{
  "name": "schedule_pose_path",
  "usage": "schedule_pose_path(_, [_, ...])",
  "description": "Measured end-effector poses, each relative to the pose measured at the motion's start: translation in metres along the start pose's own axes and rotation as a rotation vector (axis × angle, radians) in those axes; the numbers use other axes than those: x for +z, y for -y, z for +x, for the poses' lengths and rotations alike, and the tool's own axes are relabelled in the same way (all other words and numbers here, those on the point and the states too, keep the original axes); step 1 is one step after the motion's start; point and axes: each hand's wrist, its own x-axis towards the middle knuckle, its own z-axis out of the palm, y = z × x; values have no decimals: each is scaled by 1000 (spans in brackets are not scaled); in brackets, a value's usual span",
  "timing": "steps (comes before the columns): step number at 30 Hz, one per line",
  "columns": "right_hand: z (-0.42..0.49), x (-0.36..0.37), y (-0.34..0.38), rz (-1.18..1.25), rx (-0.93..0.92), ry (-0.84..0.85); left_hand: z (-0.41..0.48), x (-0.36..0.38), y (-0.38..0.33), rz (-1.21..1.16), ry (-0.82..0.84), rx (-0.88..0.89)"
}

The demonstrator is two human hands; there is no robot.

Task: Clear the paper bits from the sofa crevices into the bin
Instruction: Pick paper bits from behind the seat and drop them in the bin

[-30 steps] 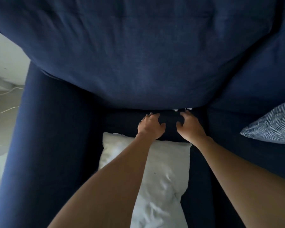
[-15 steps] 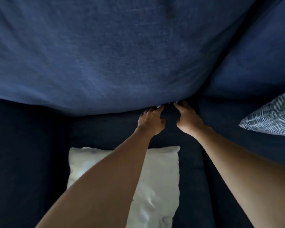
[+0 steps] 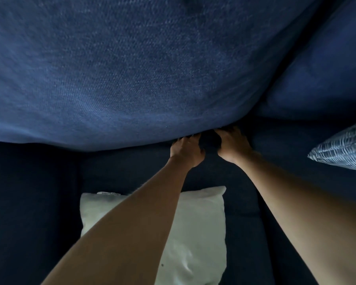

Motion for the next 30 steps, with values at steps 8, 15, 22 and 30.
schedule_pose_path(8, [-20, -4, 11, 0, -35, -76, -16, -6, -3, -13, -51, -6])
schedule_pose_path(15, [-78, -24, 37, 151, 8, -342, -78, -25, -15, -164, -241, -46])
schedule_pose_path(22, [-141, -84, 92, 174, -107, -429, -161, -79, -15, -254, -392, -91])
schedule_pose_path(30, [-181, -95, 183, 183, -235, -454, -238, -121, 51, -451, -521, -173])
